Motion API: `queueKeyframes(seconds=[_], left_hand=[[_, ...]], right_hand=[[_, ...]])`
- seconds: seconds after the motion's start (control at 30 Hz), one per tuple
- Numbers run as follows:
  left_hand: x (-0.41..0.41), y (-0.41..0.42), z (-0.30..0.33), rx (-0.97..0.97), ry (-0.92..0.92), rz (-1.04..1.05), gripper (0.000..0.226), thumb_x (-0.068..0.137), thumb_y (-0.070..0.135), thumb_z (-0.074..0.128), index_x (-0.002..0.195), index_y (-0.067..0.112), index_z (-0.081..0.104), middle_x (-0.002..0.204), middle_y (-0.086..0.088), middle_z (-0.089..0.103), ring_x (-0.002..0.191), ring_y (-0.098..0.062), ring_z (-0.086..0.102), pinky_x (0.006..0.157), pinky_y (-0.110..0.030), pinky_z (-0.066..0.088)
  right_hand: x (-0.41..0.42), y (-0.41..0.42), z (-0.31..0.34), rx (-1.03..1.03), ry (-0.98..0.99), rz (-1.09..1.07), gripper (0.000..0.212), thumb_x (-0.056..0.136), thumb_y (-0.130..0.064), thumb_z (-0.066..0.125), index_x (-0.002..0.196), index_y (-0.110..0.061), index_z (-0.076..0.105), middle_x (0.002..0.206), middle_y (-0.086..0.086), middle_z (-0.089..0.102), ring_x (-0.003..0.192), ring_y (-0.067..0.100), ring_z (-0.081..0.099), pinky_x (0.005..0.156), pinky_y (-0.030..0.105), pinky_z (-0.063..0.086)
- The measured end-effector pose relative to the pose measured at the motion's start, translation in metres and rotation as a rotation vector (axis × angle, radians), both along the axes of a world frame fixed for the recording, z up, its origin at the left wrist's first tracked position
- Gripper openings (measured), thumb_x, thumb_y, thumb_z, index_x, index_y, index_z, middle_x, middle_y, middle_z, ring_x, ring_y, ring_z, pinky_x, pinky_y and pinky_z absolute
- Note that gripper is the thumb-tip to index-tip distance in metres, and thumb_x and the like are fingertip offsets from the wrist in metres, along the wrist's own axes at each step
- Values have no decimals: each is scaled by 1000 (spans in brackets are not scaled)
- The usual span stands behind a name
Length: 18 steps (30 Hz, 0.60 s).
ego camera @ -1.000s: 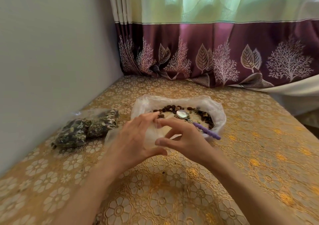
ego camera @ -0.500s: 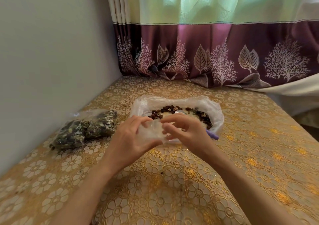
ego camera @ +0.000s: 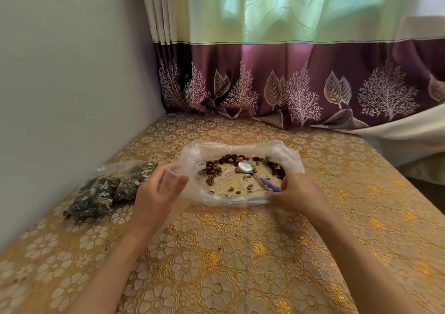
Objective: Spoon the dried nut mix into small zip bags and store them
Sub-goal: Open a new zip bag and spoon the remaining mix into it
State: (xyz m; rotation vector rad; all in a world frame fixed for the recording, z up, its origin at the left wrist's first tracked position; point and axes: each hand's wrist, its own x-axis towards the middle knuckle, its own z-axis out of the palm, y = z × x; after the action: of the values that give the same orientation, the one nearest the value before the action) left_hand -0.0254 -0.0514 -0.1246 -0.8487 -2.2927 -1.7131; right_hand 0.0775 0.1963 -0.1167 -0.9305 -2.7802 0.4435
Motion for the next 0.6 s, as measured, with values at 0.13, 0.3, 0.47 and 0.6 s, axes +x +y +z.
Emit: queueKeyframes(seconds=[0.13,0.3,0.47,0.6], left_hand=[[-2,0,0,50,-42,-55,81,51,92,46,108,36,54,93,25,67,80,-4,68,58,-20,55],[-3,-1,-2,15,-8,-87,98,47,89,54,123,30,43,100,22,61,87,12,61,59,-6,49],[-3,0,-4,-153,97,-99,92,49,82,62,125,37,35,124,7,49,109,-12,54,88,-32,51],[1,6,-3,-253,194,-95,82,57,69,62,126,34,36,116,13,45,99,4,48,67,-5,44]], right_hand=[[1,3,1,-47,-50,13,24,85,-29,63,86,-6,66,83,7,65,78,21,63,64,31,50],[-3,1,-1,-124,98,-18,15,95,-18,46,95,-6,54,76,-2,58,55,13,47,44,23,32],[-4,-16,9,-609,452,66,18,100,-13,40,99,-3,56,86,-2,62,50,10,39,43,18,32],[0,-48,24,-1009,695,271,20,99,-17,40,100,-6,56,68,5,63,50,10,53,42,16,39]])
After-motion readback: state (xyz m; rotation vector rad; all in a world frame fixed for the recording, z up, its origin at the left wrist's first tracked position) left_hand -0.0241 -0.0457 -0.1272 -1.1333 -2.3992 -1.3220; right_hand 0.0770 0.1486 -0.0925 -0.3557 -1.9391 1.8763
